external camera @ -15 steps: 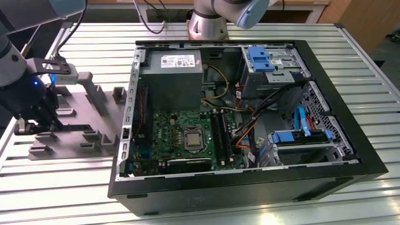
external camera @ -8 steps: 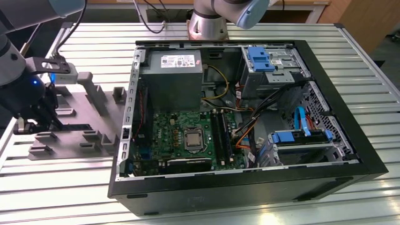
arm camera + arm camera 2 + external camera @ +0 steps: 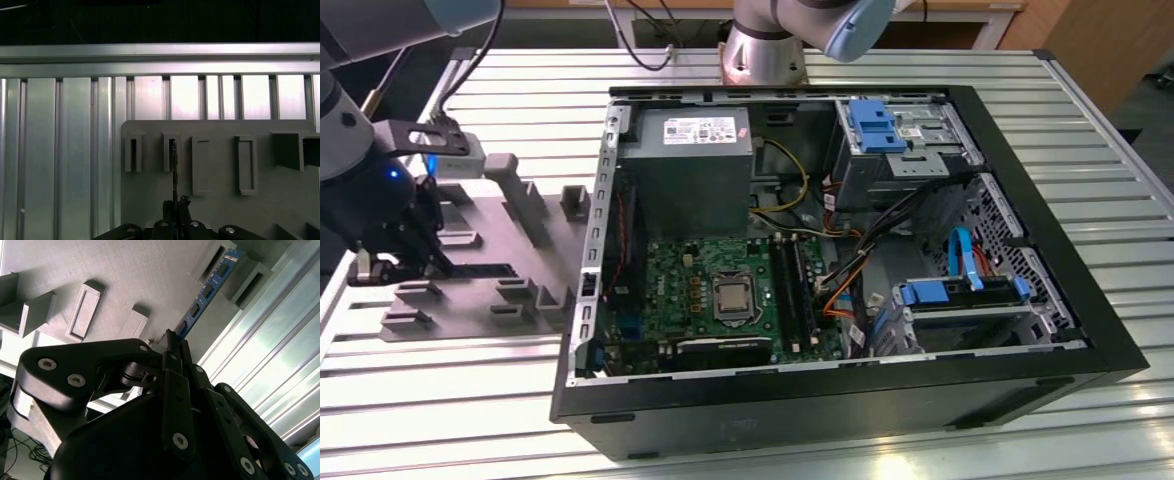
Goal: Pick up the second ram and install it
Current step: 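Pick up the second ram and move it above second insertion slot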
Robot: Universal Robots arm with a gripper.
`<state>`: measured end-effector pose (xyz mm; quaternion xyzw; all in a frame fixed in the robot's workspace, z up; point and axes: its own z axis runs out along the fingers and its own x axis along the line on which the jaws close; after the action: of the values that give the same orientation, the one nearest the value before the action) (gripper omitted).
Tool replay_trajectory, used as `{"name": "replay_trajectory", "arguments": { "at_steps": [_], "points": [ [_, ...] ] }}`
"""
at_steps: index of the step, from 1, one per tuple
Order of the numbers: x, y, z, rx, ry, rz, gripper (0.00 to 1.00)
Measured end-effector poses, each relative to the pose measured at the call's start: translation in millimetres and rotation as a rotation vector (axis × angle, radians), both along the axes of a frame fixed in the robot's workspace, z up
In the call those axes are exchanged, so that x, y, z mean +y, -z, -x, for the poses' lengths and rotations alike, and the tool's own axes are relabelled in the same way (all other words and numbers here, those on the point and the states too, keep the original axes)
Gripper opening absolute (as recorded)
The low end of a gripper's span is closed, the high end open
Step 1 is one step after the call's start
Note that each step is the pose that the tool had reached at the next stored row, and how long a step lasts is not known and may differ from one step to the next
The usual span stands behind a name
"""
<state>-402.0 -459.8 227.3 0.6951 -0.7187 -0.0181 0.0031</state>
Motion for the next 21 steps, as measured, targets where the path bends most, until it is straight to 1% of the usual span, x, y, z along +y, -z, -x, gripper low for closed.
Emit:
{"name": "replay_trajectory", "arguments": {
  "at_steps": [10,16,21],
  "points": [
    [0.0,-3.0,0.0,0.0001,0.000,0.0001,0.14],
    [0.0,-6.6,0.0,0.0001,0.000,0.0000,0.14],
    [0.0,-11.1,0.0,0.0001,0.000,0.0001,0.14]
  ]
}}
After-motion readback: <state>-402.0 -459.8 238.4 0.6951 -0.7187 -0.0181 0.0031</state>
